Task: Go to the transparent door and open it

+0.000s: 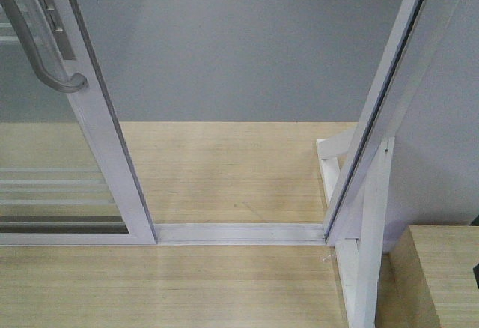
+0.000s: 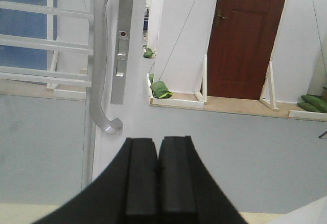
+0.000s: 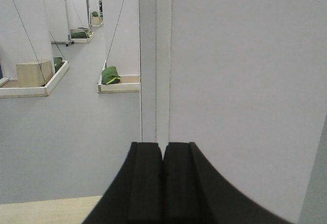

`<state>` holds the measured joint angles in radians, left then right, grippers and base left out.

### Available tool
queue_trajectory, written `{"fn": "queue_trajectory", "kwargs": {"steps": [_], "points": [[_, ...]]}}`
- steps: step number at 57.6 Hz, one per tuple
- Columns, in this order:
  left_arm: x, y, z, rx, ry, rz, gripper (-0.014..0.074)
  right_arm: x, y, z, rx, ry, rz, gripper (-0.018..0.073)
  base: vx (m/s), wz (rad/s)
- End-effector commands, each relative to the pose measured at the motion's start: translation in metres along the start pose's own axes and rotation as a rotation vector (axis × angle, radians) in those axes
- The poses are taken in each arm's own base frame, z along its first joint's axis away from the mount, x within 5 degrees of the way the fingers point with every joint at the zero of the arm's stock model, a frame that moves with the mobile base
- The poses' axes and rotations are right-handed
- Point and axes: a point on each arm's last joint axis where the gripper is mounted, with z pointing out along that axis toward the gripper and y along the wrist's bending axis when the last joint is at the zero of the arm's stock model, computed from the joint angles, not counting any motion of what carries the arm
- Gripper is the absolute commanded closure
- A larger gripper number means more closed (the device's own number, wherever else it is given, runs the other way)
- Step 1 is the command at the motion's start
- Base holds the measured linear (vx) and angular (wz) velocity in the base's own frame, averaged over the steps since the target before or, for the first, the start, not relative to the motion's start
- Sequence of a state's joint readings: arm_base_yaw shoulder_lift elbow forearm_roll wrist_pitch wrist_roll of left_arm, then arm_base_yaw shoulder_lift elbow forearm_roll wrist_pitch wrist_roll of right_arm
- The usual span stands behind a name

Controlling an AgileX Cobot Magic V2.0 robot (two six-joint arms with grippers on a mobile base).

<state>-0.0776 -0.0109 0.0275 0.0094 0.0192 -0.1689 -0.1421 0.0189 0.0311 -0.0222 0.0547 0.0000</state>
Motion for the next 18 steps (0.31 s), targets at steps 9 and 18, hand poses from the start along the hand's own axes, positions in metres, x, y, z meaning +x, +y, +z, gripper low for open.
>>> {"fn": "queue_trajectory", "kwargs": {"steps": [9, 18], "points": [[0.0037, 0.0004, 0.0012, 0.01, -0.038, -0.013, 0.0598, -0.0029, -0.0003, 0.0007, 0.007, -0.062, -0.003, 0.0567, 0.0, 0.0], [0.0037, 0.0004, 0.0012, 0.01, -0.038, -0.013, 0.0598, -0.0029, -0.0003, 0.0007, 0.007, -0.062, -0.003, 0.0567, 0.0, 0.0]]}}
